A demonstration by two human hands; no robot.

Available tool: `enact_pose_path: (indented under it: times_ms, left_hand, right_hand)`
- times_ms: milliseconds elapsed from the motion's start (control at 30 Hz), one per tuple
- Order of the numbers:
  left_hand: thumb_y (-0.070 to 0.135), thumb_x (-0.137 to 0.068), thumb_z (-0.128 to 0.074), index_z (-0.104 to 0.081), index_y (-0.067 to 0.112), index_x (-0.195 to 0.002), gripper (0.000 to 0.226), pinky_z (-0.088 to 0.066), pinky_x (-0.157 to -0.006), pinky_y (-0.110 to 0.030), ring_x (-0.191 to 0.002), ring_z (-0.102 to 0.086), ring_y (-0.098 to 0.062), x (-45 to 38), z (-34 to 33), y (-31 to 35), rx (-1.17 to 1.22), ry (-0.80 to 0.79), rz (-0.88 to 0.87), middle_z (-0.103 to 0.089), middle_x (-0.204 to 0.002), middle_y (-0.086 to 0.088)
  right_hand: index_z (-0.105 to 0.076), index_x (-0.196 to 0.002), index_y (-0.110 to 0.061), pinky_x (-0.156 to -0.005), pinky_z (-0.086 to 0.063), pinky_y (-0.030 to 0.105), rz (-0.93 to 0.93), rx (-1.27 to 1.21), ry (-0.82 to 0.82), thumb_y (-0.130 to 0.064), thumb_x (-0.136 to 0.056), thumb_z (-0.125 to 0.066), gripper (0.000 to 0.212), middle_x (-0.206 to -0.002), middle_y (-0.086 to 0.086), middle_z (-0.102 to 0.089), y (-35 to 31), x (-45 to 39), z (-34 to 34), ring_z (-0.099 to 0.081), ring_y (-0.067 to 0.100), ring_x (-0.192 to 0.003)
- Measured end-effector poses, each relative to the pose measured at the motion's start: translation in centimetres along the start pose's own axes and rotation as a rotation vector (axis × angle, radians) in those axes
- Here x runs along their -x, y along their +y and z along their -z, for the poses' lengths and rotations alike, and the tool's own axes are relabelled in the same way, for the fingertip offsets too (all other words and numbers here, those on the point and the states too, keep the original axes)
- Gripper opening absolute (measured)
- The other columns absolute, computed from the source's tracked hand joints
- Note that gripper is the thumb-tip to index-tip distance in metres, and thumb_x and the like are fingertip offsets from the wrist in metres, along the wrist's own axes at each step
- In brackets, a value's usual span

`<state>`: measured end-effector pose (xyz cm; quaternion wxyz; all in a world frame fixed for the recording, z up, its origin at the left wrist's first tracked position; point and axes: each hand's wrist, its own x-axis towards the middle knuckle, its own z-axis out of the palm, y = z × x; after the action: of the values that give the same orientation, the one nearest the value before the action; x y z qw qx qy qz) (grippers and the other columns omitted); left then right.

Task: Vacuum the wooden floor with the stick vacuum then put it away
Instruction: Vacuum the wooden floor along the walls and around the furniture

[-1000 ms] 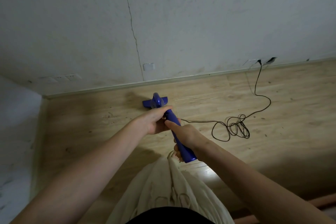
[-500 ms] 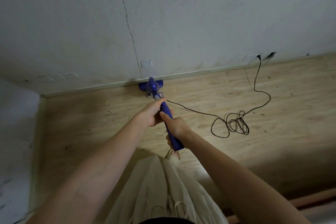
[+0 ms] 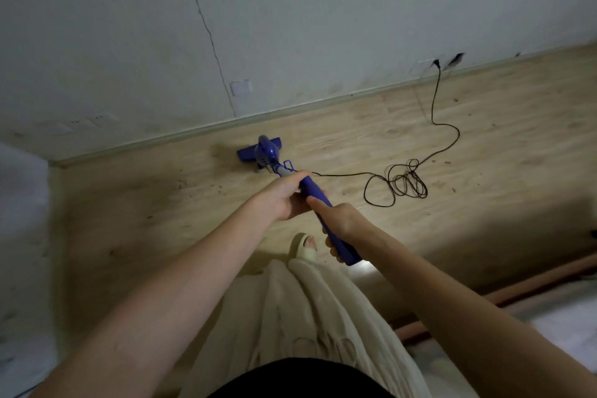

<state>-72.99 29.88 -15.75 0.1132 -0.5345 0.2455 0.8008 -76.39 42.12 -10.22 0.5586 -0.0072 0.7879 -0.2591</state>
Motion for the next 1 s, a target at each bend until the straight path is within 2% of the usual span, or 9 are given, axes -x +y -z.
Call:
enact_pose_path:
  times_ms: [133, 233, 333, 400, 467, 567, 733, 867, 1000]
  left_hand:
    - [0.023, -0.094, -0.061, -0.049, 0.0, -0.102, 0.028, -0.055, -0.062, -0.036, -0.069, -0.065, -0.025, 1.2, -0.5, -1.2, -0.041, 0.006, 0.01, -0.063, -0.082, -0.019]
    - [0.024, -0.093, -0.061, -0.05, 0.001, -0.091, 0.026, -0.055, -0.065, -0.033, -0.066, -0.064, -0.023, 1.6, -0.1, -1.3, -0.078, 0.021, -0.001, -0.067, -0.064, -0.016]
    - [0.027, -0.092, -0.063, -0.052, 0.001, -0.094, 0.028, -0.057, -0.062, -0.032, -0.066, -0.065, -0.022, 1.4, 0.0, -1.2, -0.079, 0.061, -0.044, -0.069, -0.066, -0.016]
    - [0.029, -0.093, -0.061, -0.051, 0.001, -0.099, 0.03, -0.056, -0.053, -0.029, -0.065, -0.064, -0.021, 1.1, 0.0, -1.3, -0.059, 0.097, -0.059, -0.067, -0.076, -0.017]
    - [0.031, -0.093, -0.06, -0.051, 0.002, -0.103, 0.032, -0.055, -0.05, -0.029, -0.065, -0.063, -0.022, 0.4, -0.2, -1.3, -0.067, 0.093, -0.072, -0.064, -0.083, -0.017]
    - [0.032, -0.094, -0.059, -0.052, 0.001, -0.095, 0.032, -0.054, -0.057, -0.032, -0.067, -0.063, -0.023, -0.6, -0.3, -0.7, -0.032, 0.101, -0.085, -0.061, -0.082, -0.017]
    - [0.032, -0.093, -0.06, -0.049, 0.001, -0.103, 0.034, -0.054, -0.053, -0.032, -0.064, -0.063, -0.023, -1.6, 0.5, 1.5, -0.051, 0.078, -0.08, -0.061, -0.081, -0.017]
    - [0.033, -0.095, -0.057, -0.047, 0.002, -0.108, 0.035, -0.053, -0.043, -0.028, -0.062, -0.061, -0.022, -2.3, 1.8, 3.7, -0.084, 0.089, -0.073, -0.059, -0.08, -0.015]
    - [0.032, -0.095, -0.057, -0.05, 0.001, -0.104, 0.033, -0.054, -0.043, -0.026, -0.064, -0.062, -0.023, -2.8, 4.5, 6.2, -0.149, 0.063, -0.032, -0.059, -0.081, -0.014]
  right_hand:
    - [-0.05, -0.089, -0.005, -0.038, -0.039, 0.02, 0.014, -0.038, 0.007, -0.053, -0.096, -0.048, 0.049, -0.066, 0.008, -0.052, 1.1, 1.6, -0.1, -0.047, 0.016, -0.044]
    - [-0.049, -0.087, -0.006, -0.037, -0.038, 0.02, 0.039, -0.103, 0.017, -0.053, -0.096, -0.048, 0.048, -0.067, 0.009, -0.052, 1.2, 1.7, -0.9, -0.047, 0.016, -0.043]
    - [-0.05, -0.083, -0.007, -0.038, -0.039, 0.019, 0.075, -0.113, -0.009, -0.054, -0.095, -0.048, 0.049, -0.065, 0.008, -0.053, 1.0, 1.0, -1.2, -0.049, 0.016, -0.044]
    - [-0.05, -0.081, -0.008, -0.039, -0.04, 0.019, 0.081, -0.096, -0.002, -0.055, -0.095, -0.048, 0.049, -0.065, 0.008, -0.053, 1.1, 0.5, -1.2, -0.049, 0.016, -0.044]
    - [-0.051, -0.082, -0.008, -0.039, -0.04, 0.02, 0.093, -0.08, -0.013, -0.055, -0.094, -0.048, 0.049, -0.065, 0.008, -0.053, 1.2, -0.5, -1.0, -0.049, 0.016, -0.044]
    - [-0.05, -0.079, -0.008, -0.041, -0.04, 0.021, 0.102, -0.047, -0.014, -0.056, -0.095, -0.047, 0.051, -0.063, 0.008, -0.053, 0.7, -1.7, -0.9, -0.049, 0.017, -0.044]
    - [-0.049, -0.078, -0.007, -0.043, -0.041, 0.024, 0.089, -0.014, 0.014, -0.058, -0.095, -0.046, 0.053, -0.065, 0.01, -0.054, -1.1, -3.4, -1.4, -0.05, 0.02, -0.047]
    - [-0.047, -0.077, -0.007, -0.044, -0.042, 0.025, 0.074, -0.018, 0.049, -0.058, -0.095, -0.046, 0.053, -0.065, 0.01, -0.054, -3.1, -4.7, -3.1, -0.05, 0.02, -0.047]
    - [-0.048, -0.086, -0.007, -0.044, -0.043, 0.024, 0.044, -0.073, 0.034, -0.058, -0.095, -0.045, 0.052, -0.065, 0.008, -0.054, -5.3, -5.4, -5.5, -0.05, 0.018, -0.047]
